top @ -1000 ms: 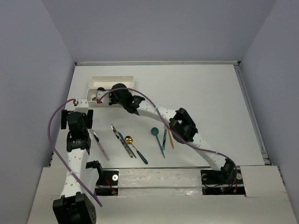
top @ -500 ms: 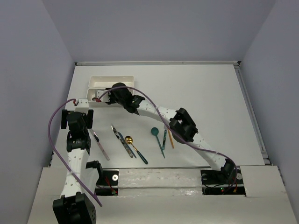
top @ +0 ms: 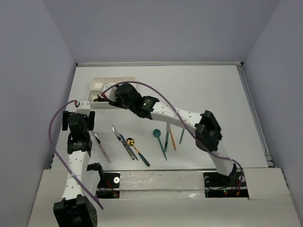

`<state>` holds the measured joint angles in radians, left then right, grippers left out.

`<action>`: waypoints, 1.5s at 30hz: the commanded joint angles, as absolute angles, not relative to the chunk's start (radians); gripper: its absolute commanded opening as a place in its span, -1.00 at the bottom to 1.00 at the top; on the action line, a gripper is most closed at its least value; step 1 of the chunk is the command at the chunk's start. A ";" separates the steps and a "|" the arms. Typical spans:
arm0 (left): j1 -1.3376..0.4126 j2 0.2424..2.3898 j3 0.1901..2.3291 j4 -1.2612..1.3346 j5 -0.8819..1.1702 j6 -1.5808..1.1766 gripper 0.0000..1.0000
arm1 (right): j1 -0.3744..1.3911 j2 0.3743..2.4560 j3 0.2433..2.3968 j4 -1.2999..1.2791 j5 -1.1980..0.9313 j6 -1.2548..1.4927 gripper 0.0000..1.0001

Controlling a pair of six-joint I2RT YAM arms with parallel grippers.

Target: Sort the eating utensils into containers

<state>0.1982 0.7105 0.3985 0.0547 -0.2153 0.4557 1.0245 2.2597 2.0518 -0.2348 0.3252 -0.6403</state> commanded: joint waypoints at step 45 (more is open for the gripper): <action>0.201 0.695 0.382 0.069 -0.189 0.469 0.98 | 1.037 1.899 1.353 -0.426 0.101 0.290 -1.00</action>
<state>0.1982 0.7090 0.3985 0.0437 -0.1867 0.4557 1.0332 1.8698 1.2255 -0.4934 0.1406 0.3607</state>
